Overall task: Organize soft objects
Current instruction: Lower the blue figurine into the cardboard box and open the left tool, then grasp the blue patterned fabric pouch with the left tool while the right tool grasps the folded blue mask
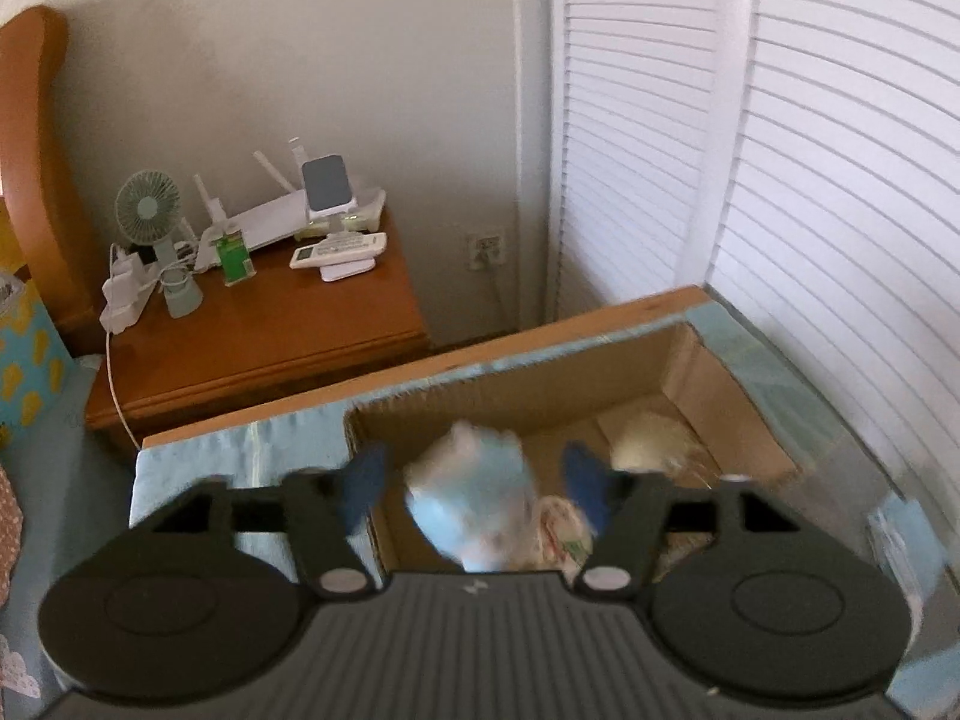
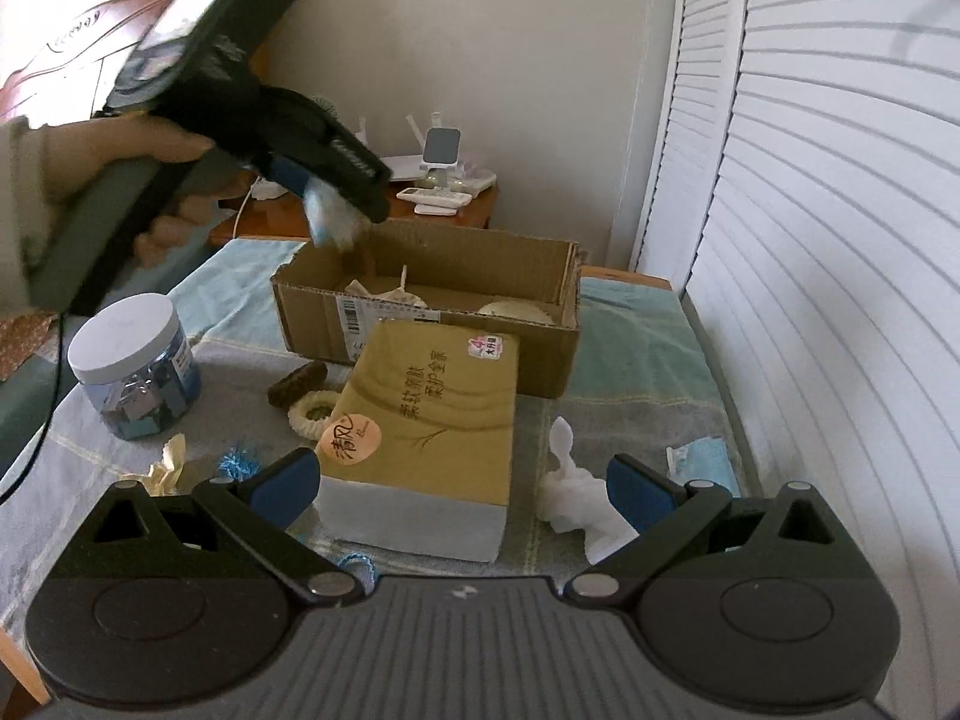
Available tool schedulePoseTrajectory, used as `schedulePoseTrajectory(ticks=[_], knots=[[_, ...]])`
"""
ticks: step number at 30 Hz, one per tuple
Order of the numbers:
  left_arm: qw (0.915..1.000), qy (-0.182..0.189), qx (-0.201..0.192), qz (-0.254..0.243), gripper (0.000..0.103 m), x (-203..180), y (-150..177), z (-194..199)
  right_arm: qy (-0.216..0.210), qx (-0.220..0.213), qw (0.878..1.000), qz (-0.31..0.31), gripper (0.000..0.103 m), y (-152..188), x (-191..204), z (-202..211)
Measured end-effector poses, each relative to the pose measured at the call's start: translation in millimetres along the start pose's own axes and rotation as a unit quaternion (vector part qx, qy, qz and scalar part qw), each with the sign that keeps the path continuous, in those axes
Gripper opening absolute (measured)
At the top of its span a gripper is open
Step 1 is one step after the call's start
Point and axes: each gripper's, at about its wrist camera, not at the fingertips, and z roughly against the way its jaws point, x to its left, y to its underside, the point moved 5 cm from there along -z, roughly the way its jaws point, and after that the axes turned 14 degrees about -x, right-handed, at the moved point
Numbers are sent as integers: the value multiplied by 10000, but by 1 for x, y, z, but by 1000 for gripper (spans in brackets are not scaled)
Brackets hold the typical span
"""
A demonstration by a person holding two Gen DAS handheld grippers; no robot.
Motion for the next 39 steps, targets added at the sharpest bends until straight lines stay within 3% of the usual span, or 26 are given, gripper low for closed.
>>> schedulePoseTrajectory(ticks=[1, 11, 20, 30, 39], knots=[[10000, -40, -40, 36, 83, 2, -1, -1, 10, 2, 10000, -4, 103, 0, -1, 0], [9994, 140, -320, -87, 88, -7, 10, 56, 99, -40, 9999, 48, 103, 3, -6, 14], [9979, 431, -459, -138, 92, -26, 57, 129, 214, -81, 9996, 152, 103, 14, -8, 41], [9979, 594, -244, -119, 94, -49, 129, 165, 507, 408, 9978, 132, 103, 56, -27, 40], [9961, 863, -62, -170, 94, -66, 158, 171, 594, 880, 9943, -136, 103, 92, -45, 26]])
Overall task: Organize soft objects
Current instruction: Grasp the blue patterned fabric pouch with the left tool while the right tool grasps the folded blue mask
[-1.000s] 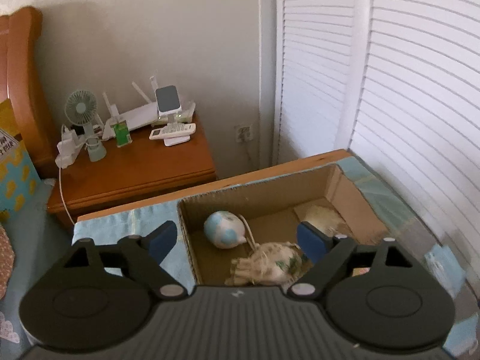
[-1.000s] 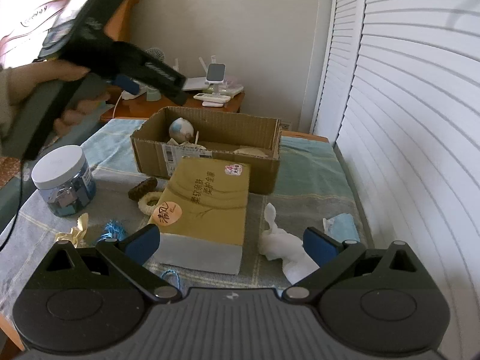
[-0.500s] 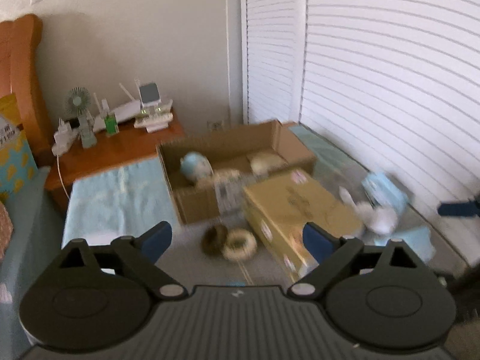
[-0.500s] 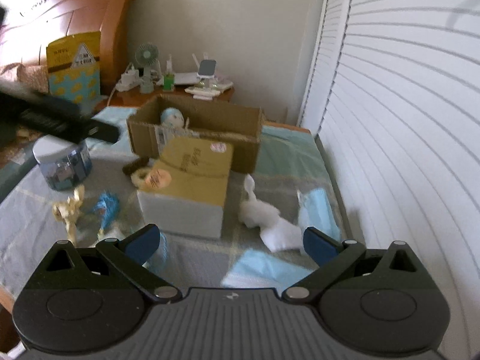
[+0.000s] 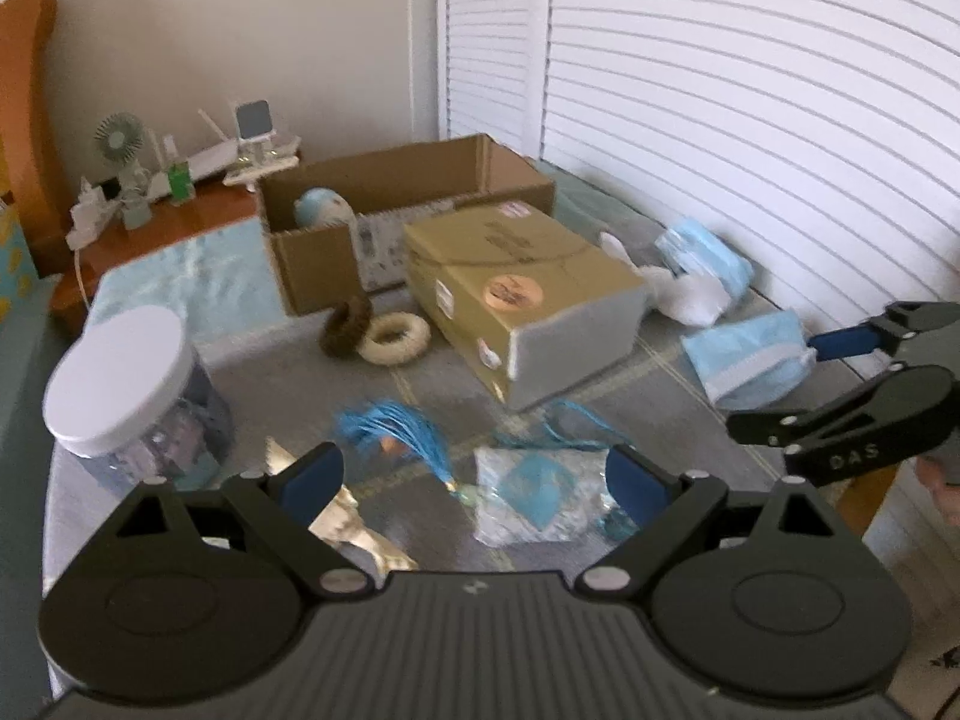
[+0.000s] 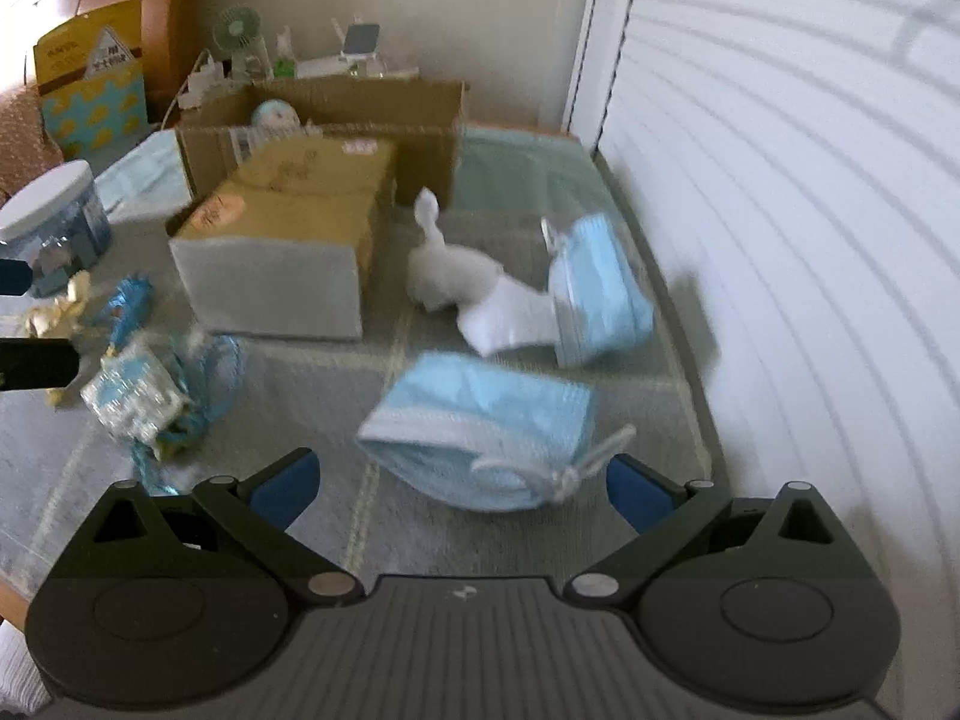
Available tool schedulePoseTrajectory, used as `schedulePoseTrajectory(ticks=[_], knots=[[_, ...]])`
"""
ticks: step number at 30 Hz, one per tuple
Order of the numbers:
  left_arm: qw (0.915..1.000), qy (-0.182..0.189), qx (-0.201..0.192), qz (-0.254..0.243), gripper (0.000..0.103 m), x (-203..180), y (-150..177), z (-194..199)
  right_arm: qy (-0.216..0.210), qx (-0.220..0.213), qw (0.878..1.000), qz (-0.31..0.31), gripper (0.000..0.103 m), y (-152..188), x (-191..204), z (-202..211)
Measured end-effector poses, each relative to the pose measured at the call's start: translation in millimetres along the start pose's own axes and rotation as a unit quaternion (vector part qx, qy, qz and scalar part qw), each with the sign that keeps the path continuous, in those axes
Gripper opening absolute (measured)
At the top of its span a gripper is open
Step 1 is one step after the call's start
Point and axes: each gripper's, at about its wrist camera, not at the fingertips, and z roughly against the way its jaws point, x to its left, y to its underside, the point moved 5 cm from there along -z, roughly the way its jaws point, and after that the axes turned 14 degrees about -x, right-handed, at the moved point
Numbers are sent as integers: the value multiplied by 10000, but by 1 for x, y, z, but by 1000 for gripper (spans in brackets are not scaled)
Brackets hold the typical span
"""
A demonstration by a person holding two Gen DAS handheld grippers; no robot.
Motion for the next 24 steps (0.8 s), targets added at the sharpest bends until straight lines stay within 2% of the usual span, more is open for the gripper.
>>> schedulePoseTrajectory(ticks=[4, 7, 20, 24], knots=[[9999, 43, 112, -6, 94, -6, 6, -7, -25, 161, 9998, -153, 103, 10, -6, -10], [9996, 144, 231, -27, 94, -11, 13, -13, -95, 95, 9996, -250, 103, 12, -8, -12], [9979, 136, 636, -50, 92, -27, 30, -41, -159, -320, 9992, -202, 103, 10, -9, -18], [9983, 99, 574, -1, 88, -29, 29, -43, -165, -320, 9992, -192, 103, 10, -9, -19]])
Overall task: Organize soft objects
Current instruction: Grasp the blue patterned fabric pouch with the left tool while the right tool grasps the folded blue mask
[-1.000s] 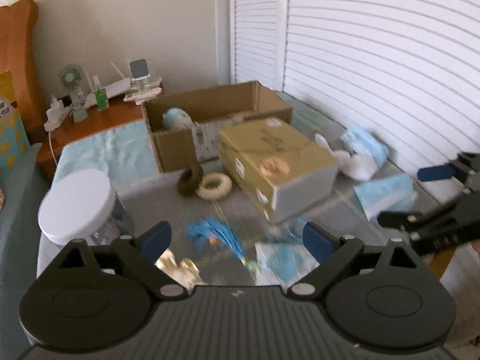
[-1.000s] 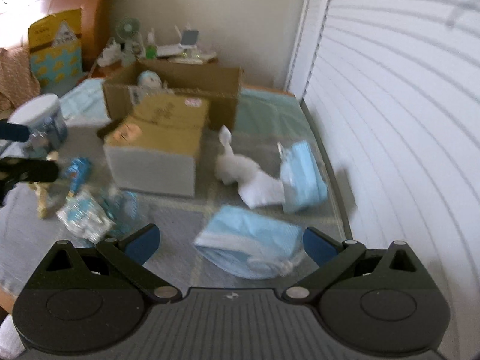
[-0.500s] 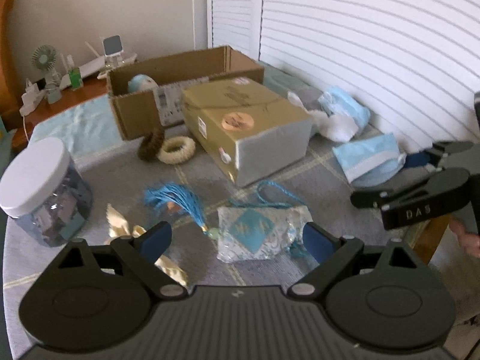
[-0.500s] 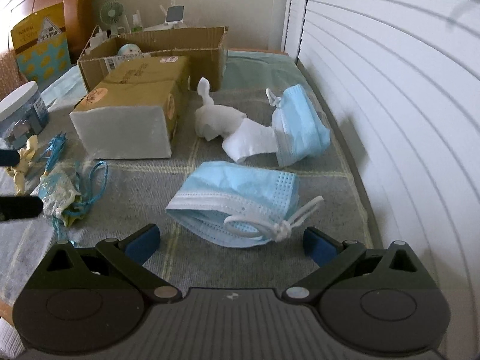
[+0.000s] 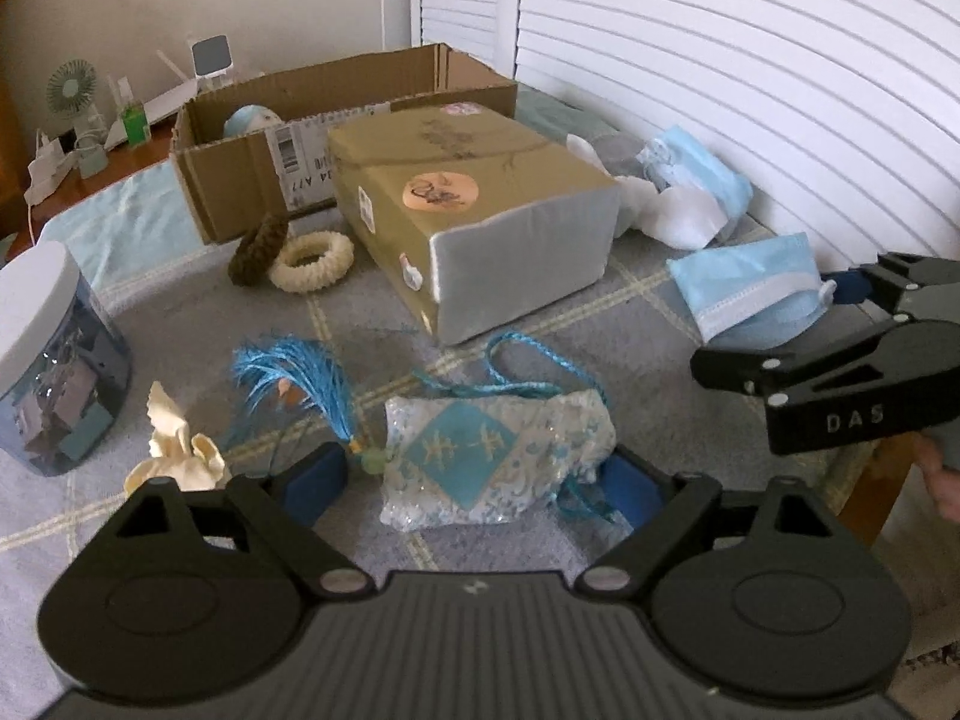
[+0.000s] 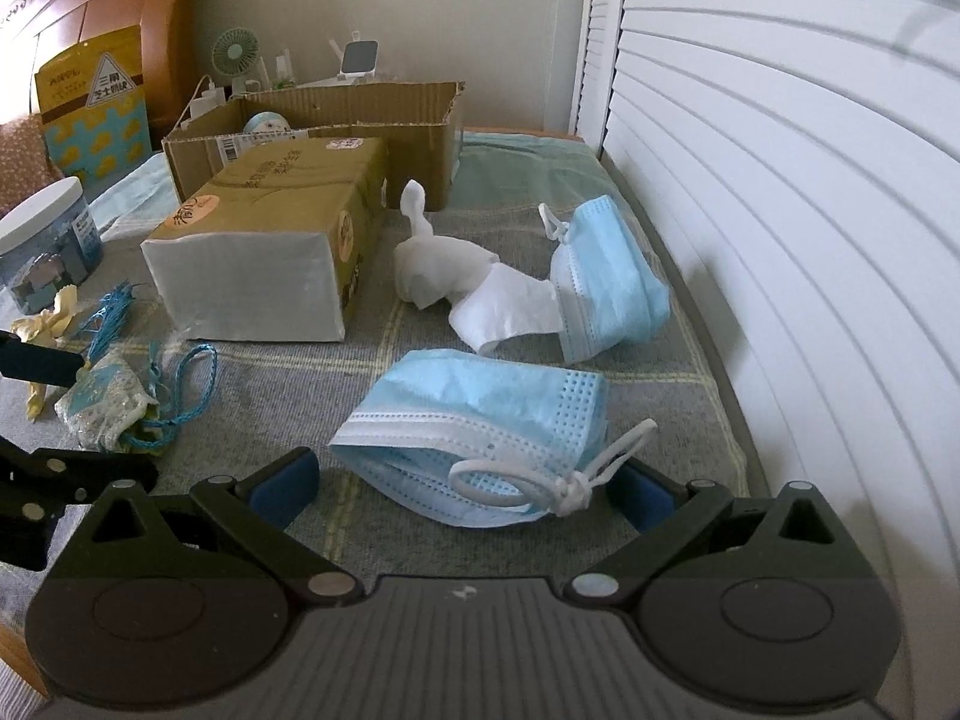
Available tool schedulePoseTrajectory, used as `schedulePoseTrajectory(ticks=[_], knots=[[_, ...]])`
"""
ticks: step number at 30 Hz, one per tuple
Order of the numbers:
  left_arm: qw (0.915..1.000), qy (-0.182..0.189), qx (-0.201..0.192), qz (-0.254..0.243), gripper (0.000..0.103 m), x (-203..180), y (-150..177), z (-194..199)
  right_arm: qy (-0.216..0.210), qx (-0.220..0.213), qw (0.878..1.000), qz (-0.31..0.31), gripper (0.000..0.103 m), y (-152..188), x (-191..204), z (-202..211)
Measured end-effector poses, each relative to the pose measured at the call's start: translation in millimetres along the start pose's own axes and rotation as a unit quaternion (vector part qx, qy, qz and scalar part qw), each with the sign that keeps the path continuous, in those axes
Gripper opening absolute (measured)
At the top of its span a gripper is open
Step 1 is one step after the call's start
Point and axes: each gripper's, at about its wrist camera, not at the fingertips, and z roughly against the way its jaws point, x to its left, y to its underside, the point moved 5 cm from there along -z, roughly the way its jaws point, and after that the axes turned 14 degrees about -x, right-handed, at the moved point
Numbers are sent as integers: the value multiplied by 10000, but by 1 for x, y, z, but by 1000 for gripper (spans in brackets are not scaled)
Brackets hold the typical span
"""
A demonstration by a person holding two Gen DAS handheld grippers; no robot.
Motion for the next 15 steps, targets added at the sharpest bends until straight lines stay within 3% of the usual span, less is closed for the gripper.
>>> schedulePoseTrajectory(ticks=[2, 15], knots=[[10000, -7, -31, -7, 80, 0, -2, 0, 13, 4, 10000, -12, 103, 0, 0, 0], [9999, -82, -75, 26, 79, 0, -3, -1, 155, 12, 9998, 92, 102, -8, 9, -6]])
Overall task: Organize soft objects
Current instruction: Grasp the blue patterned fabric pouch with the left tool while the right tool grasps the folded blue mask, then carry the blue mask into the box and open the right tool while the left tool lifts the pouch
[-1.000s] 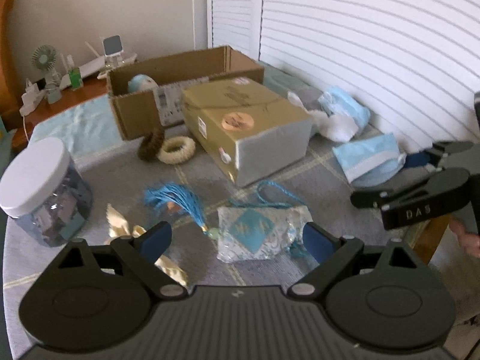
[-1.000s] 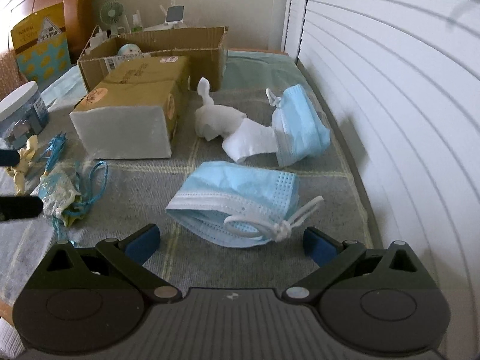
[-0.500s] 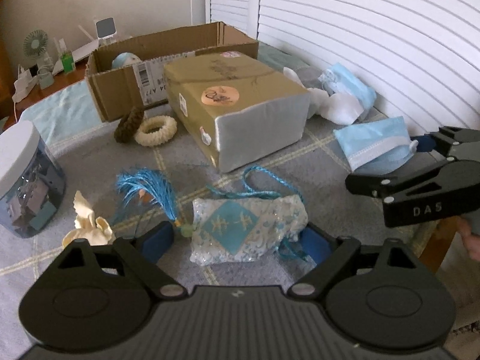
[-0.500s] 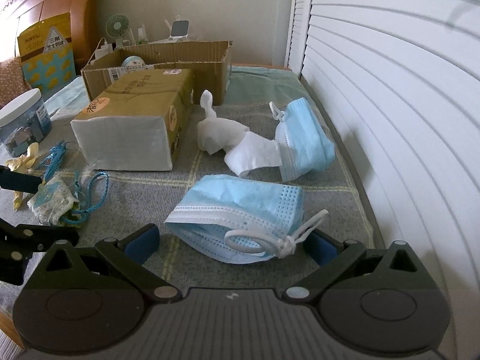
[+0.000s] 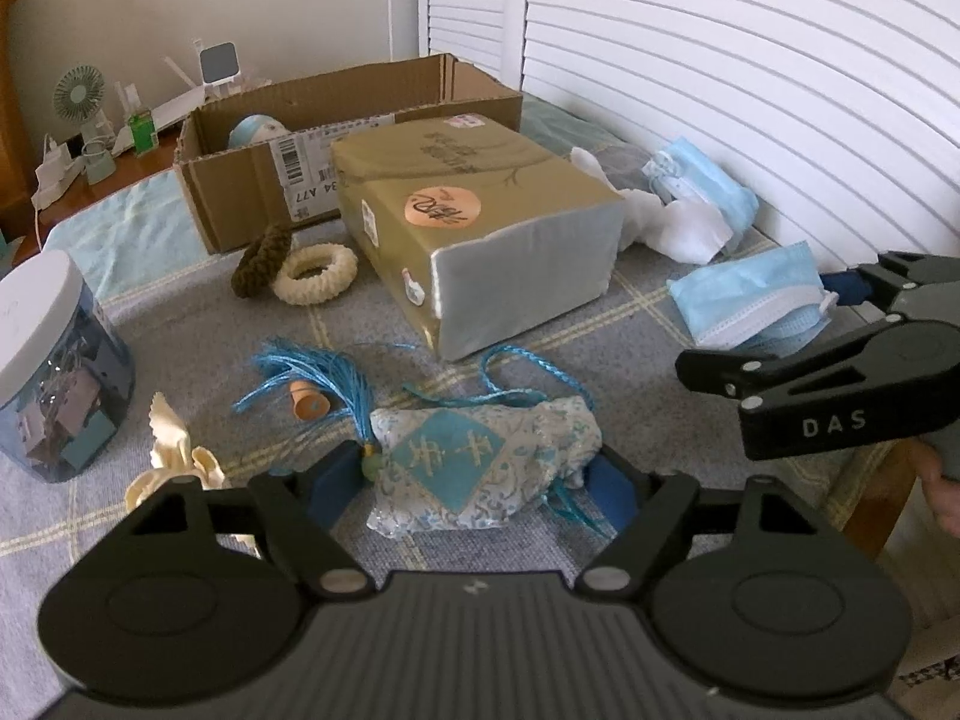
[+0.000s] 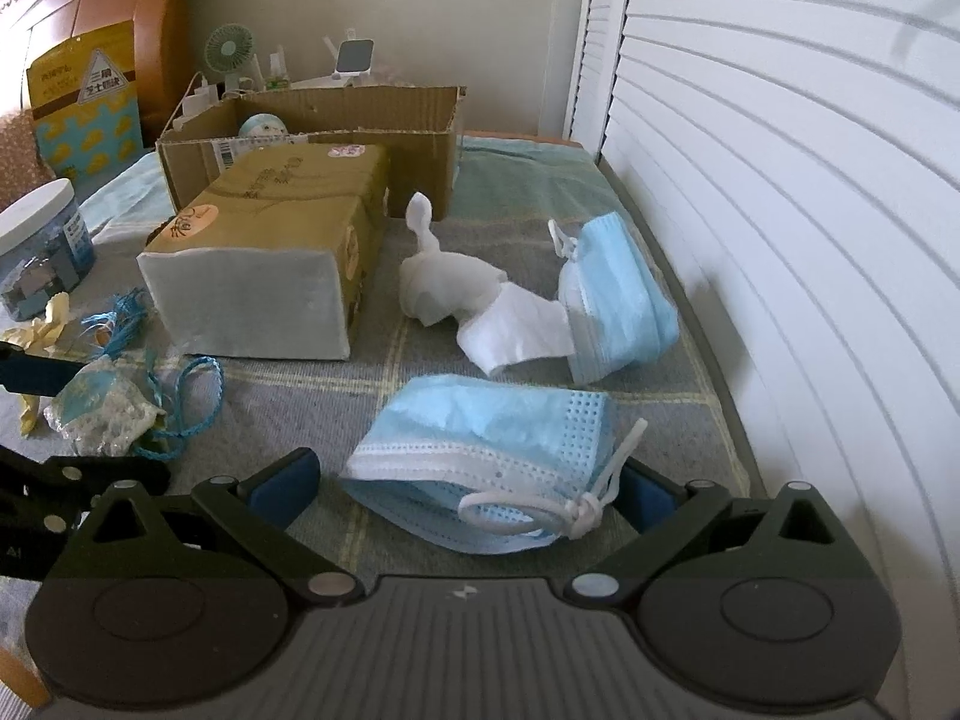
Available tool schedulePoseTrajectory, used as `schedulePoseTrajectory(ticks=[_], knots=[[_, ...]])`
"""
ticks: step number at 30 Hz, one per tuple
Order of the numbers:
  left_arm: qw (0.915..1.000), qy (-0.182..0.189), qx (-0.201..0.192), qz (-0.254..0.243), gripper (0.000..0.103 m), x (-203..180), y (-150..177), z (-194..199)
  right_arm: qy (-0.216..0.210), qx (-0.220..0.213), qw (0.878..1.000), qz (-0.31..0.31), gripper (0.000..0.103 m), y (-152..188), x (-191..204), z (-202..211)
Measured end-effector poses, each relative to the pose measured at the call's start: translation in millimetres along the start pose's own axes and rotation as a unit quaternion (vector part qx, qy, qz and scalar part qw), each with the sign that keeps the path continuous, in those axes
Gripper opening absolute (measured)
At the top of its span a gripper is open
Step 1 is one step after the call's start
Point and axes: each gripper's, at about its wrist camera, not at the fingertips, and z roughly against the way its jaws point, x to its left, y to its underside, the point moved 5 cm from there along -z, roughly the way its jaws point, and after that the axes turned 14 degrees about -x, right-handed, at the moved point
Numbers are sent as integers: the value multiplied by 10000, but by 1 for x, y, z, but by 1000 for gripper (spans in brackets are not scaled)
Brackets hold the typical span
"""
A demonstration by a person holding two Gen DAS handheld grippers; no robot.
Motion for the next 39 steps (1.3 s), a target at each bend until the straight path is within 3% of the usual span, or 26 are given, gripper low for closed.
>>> schedulePoseTrajectory(ticks=[12, 27, 39], knots=[[10000, 23, 0, -26, 62, 1, -3, 4, -23, -81, 10000, 26, 77, -9, 1, 8], [9998, 47, -184, -87, 59, 11, -18, 32, -118, -328, 9994, 91, 76, -32, 2, 36], [9988, -175, -455, 37, 59, 37, -25, 58, -360, -861, 9952, 300, 76, -95, 21, 28]])
